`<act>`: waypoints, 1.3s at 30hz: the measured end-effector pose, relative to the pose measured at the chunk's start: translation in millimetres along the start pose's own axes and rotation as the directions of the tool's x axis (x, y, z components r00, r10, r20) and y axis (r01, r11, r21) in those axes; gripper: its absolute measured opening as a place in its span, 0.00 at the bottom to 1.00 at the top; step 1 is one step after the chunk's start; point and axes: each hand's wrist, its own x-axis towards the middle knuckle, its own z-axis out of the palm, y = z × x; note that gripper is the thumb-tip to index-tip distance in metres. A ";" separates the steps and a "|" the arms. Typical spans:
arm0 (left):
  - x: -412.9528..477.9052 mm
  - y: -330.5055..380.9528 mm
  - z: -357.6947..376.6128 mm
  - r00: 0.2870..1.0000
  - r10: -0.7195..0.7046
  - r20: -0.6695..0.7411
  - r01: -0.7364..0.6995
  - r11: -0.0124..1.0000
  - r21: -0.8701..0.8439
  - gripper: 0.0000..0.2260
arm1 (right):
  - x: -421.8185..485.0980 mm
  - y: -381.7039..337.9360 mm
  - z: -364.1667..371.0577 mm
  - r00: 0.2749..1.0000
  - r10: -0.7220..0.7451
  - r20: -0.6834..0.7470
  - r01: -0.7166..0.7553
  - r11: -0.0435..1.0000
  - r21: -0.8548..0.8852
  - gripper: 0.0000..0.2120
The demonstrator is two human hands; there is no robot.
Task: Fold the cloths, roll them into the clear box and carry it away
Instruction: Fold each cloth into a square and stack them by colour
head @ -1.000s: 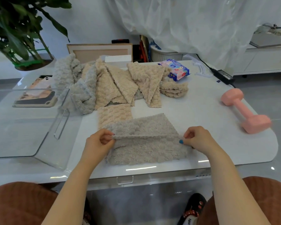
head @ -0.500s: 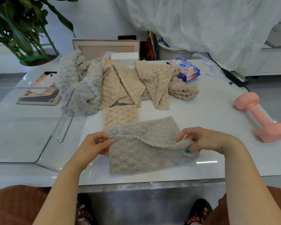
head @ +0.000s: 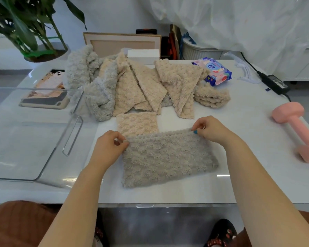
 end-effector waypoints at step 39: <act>-15.5 50.2 -18.3 0.993 0.049 0.109 0.017 0.845 -0.534 0.06 | -87.9 3.2 -31.5 0.994 0.047 0.095 -0.097 0.768 0.633 0.09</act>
